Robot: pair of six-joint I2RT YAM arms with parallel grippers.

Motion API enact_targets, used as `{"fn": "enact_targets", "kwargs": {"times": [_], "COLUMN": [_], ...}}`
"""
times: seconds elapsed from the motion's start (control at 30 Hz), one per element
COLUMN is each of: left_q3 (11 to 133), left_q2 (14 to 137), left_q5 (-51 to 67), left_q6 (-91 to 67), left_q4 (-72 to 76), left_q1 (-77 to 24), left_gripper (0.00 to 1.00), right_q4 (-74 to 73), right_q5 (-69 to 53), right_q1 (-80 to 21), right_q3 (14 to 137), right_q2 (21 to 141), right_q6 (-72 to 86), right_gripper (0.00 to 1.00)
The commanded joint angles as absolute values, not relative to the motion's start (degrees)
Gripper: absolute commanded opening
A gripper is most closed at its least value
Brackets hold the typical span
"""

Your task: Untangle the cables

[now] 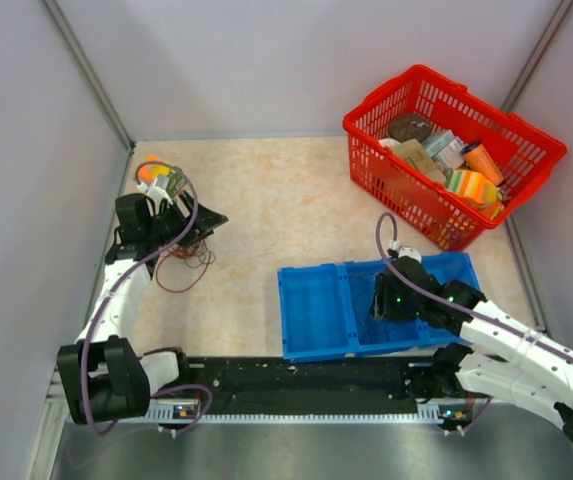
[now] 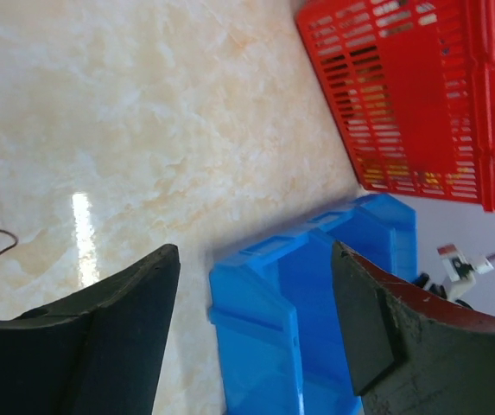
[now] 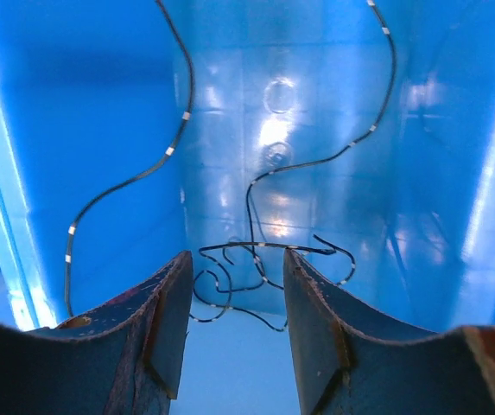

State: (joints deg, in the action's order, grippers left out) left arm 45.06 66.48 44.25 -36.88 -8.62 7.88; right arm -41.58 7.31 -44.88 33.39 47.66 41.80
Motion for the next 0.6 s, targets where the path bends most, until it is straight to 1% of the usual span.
{"fn": "enact_targets", "kwargs": {"times": [0.0,0.07,0.1,0.17,0.27,0.3,0.37,0.43,0.47,0.5,0.53,0.57], "left_q3": [46.5,43.08,41.15,40.43,42.71,43.5,43.6,43.68,43.77,44.38,46.65,49.63], "left_q2": [60.75,55.84,54.16,52.91,54.13,54.84,56.94,60.54,62.47,65.19,67.91,70.11], "left_q5": [34.13,26.41,24.02,21.2,17.94,16.62,13.9,17.12,22.45,27.2,28.9,29.09], "left_q6": [-35.76,-39.27,-40.51,-42.0,-44.03,-44.64,-47.18,-49.91,-49.57,-47.4,-45.72,-44.92], "left_q4": [-12.66,-11.96,-11.17,-13.43,-18.62,-19.15,-18.12,-13.56,-9.97,-5.49,-7.97,-12.0], "left_q1": [8.52,9.05,9.49,11.33,13.97,14.32,15.2,16.61,16.79,16.79,16.87,16.96], "left_gripper": [0.78,0.81,0.84,0.85,0.84,0.83,0.81,0.77,0.7,0.6,0.55,0.55], "right_q4": [-45.25,-45.79,-44.75,-40.81,-30.54,-28.58,-19.55,-12.61,-9.7,-6.36,-3.54,-0.91], "right_q5": [13.52,13.8,13.45,11.52,7.04,5.64,3.52,2.21,0.72,0.36,-2.35,-3.59], "right_q1": [-45.18,-45.26,-45.44,-45.44,-45.96,-46.4,-47.89,-49.04,-49.39,-49.39,-49.48,-49.48], "right_q3": [41.64,47.87,51.38,57.19,65.81,68.7,73.71,79.6,83.28,86.19,89.09,91.99], "right_q2": [46.93,47.72,48.68,52.36,62.1,66.23,75.45,83.72,88.11,91.9,95.85,99.63], "right_q6": [41.14,39.12,37.72,34.64,31.12,30.33,28.66,27.17,25.94,24.97,23.83,22.69], "right_gripper": [0.47,0.49,0.51,0.56,0.6,0.61,0.62,0.62,0.62,0.62,0.62,0.62]}}
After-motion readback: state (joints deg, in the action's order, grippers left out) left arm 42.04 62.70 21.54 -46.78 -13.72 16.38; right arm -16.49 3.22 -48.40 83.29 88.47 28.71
